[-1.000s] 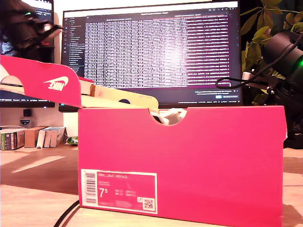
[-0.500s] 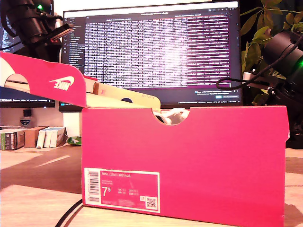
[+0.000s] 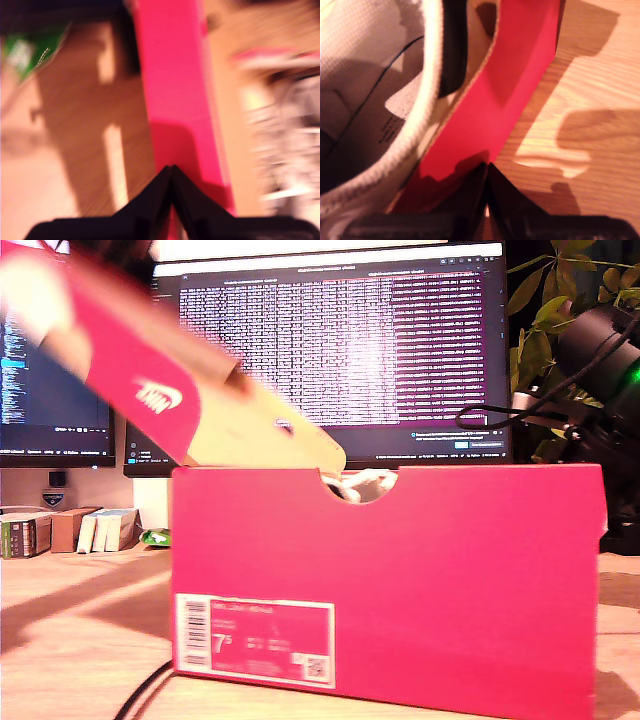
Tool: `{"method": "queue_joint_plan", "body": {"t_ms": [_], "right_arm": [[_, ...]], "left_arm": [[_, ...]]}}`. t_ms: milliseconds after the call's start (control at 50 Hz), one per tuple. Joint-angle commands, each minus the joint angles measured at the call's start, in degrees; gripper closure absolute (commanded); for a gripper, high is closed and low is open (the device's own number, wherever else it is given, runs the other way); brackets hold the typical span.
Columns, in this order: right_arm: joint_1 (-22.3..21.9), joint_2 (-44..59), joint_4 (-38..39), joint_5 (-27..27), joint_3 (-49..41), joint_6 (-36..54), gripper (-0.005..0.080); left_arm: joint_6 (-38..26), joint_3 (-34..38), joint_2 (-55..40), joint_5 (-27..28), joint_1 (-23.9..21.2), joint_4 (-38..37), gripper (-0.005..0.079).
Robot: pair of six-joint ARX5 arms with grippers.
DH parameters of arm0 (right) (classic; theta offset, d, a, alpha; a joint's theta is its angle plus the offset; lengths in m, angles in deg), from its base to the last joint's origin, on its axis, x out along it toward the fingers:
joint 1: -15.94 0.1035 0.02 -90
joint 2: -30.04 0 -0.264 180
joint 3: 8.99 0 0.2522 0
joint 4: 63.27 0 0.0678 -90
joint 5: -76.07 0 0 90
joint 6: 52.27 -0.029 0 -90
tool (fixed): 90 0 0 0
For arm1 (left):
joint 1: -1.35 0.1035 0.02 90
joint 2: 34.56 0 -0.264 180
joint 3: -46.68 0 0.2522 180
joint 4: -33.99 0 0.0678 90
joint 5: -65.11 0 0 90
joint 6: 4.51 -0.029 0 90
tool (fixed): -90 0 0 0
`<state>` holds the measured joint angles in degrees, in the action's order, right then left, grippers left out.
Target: Close the red shoebox by pushing the lid with your left arm and holding the box in place with your right arm
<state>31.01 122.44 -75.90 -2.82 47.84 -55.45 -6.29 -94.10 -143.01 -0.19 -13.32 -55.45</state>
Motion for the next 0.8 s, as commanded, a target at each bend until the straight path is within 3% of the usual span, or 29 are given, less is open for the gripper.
{"method": "queue_joint_plan", "body": {"t_ms": [0, 200, 440, 540, 600, 700, 780], "right_arm": [[7.82, -0.28, 4.11, 5.46, 0.46, -1.07, 0.0764], [10.47, -0.28, 6.67, 5.38, 0.46, -3.13, 0.0765], [9.90, -0.28, 6.14, 4.79, 0.46, -3.02, 0.0765], [8.55, -0.28, 3.93, 4.57, 0.46, -1.25, 0.0764], [7.30, -0.28, 2.19, 3.10, 0.46, -0.02, 0.0765], [4.11, -0.28, -0.46, 1.33, 0.46, 2.75, 0.0764], [1.18, -0.28, -1.31, 1.25, 0.46, 3.65, 0.0765]], "left_arm": [[0.31, 3.34, -4.26, 1.88, -4.46, -2.16, 0.0761], [0.55, 3.34, -4.26, 1.77, -6.45, -2.16, 0.0761], [1.51, 0.74, -4.04, 1.31, -10.60, 0.98, 0.0761], [2.64, -4.28, -3.17, -4.33, -13.31, 6.49, 0.0761], [2.97, -8.41, -2.91, -10.64, -14.67, 7.96, 0.0761], [2.86, -14.82, -2.91, -15.56, -15.50, 4.83, 0.0762], [1.55, -17.73, -2.84, -16.41, -15.50, 2.36, 0.0762]]}}
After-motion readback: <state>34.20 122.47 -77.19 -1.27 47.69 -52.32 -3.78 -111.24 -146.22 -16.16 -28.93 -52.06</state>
